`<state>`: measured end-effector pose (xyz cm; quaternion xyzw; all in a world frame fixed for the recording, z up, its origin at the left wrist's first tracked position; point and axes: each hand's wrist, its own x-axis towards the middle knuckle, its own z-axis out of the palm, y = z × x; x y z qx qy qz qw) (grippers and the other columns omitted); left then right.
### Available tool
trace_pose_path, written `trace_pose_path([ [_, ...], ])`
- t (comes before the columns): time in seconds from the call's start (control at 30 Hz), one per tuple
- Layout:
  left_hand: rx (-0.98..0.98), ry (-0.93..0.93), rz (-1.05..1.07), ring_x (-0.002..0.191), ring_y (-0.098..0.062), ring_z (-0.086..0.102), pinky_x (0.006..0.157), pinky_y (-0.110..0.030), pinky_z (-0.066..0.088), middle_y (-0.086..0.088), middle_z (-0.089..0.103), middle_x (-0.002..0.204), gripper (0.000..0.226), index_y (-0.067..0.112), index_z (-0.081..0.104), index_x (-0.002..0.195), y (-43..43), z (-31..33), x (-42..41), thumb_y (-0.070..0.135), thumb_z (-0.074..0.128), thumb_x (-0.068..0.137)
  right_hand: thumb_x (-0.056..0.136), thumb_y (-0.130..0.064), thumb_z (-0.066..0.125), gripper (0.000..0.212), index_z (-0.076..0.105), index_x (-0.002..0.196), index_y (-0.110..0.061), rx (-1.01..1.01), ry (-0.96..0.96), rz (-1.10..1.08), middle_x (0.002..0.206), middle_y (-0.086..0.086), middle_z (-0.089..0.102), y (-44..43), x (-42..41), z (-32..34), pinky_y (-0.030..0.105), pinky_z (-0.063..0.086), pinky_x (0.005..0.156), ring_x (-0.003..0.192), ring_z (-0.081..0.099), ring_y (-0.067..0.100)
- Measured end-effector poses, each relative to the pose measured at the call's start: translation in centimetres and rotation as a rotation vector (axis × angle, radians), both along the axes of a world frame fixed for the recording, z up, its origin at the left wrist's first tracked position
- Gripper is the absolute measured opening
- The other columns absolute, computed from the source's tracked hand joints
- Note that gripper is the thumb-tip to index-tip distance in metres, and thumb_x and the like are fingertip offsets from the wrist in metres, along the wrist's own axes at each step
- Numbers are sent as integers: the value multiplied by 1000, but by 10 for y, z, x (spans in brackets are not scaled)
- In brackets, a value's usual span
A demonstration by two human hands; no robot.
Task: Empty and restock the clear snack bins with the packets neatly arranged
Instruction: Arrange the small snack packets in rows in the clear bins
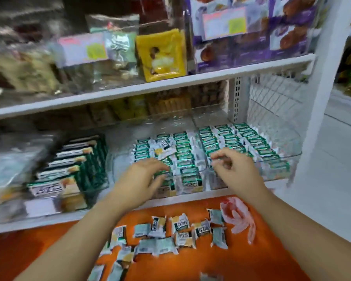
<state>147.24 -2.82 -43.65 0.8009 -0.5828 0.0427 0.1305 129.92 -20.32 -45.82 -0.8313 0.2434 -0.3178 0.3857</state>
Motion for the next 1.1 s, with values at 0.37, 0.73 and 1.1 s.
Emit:
trace_pose_path([
  [0.37,-21,-21,180,134,-20,42,112,-58,24,7,58,131,39,29,58,129,72,-44,46,38,54,92,95,-32,55,59,32,145,-11,-77,503,148,144,13,44,22,150,9,32,40,94,122,51,27],
  [0.73,-219,80,159,120,-14,49,115,-45,19,11,59,122,28,29,62,120,58,-44,62,27,52,94,83,-33,73,68,42,140,-13,-78,455,-54,129,16,56,2,209,-17,41,48,92,111,57,33],
  [1.1,-660,414,359,104,-5,51,91,-25,43,13,51,112,24,23,63,117,36,-27,111,20,54,95,88,-9,67,44,53,129,-15,-285,370,151,106,2,62,-7,254,14,8,35,65,81,55,16],
])
